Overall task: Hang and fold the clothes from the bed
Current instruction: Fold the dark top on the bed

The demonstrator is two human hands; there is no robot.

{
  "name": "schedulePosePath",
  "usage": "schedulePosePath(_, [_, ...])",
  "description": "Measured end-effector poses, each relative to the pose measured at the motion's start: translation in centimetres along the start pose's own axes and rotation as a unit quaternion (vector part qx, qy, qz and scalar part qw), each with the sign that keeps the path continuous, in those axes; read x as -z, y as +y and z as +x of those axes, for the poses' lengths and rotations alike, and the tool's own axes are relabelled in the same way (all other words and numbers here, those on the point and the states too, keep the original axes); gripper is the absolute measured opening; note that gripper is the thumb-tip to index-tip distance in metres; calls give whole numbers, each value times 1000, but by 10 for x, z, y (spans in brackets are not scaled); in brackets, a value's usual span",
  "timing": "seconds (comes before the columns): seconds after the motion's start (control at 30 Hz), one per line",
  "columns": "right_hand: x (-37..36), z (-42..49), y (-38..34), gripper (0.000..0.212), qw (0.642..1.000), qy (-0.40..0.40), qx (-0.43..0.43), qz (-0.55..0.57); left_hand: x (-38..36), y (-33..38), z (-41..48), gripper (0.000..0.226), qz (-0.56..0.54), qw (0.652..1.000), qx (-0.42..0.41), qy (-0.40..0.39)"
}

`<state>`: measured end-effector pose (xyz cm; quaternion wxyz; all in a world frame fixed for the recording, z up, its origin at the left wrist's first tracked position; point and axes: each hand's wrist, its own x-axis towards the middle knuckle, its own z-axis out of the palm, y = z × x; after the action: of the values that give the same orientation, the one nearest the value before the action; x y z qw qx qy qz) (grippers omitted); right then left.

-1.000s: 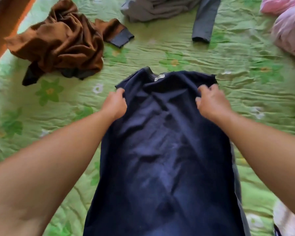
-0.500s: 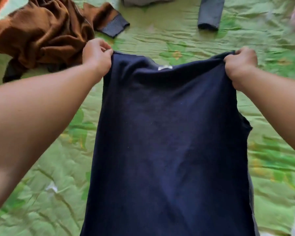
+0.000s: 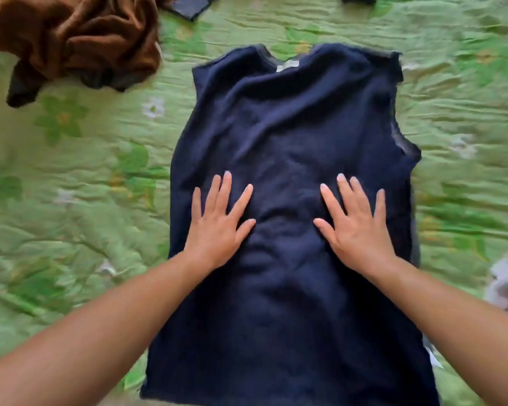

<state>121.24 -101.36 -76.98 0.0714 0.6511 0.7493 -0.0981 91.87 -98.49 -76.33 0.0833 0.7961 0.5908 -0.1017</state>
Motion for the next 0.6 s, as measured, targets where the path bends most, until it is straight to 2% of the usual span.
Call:
schedulePosePath(0.13, [-16,-28,-2,70,998,-18,-58,4,-7,1,-9,69,13,1000,12,-6])
schedulePosePath(0.23, [-9,-50,-4,69,992,-17,-106,59,-3,7,-34,71,-13,996,84,-11])
schedulePosePath(0.33, [-1,-106,-4,70,975,-43,-188,110,-8,6,-101,75,-73,985,153,-43])
schedulePosePath(0.4, [2,-148,-5,73,961,-50,-237,135,-15,1,-157,78,-98,976,173,-91])
schedulePosePath(0.47, [5,-184,-9,77,941,-36,-280,186,-19,0,-208,80,-140,968,178,-104])
schedulePosePath(0.53, [5,-209,-10,74,915,-26,-322,242,-19,0,-239,73,-232,950,200,-68])
schedulePosePath(0.6, [6,-222,-6,57,895,-35,-354,271,-21,-6,-252,55,-335,907,255,-24])
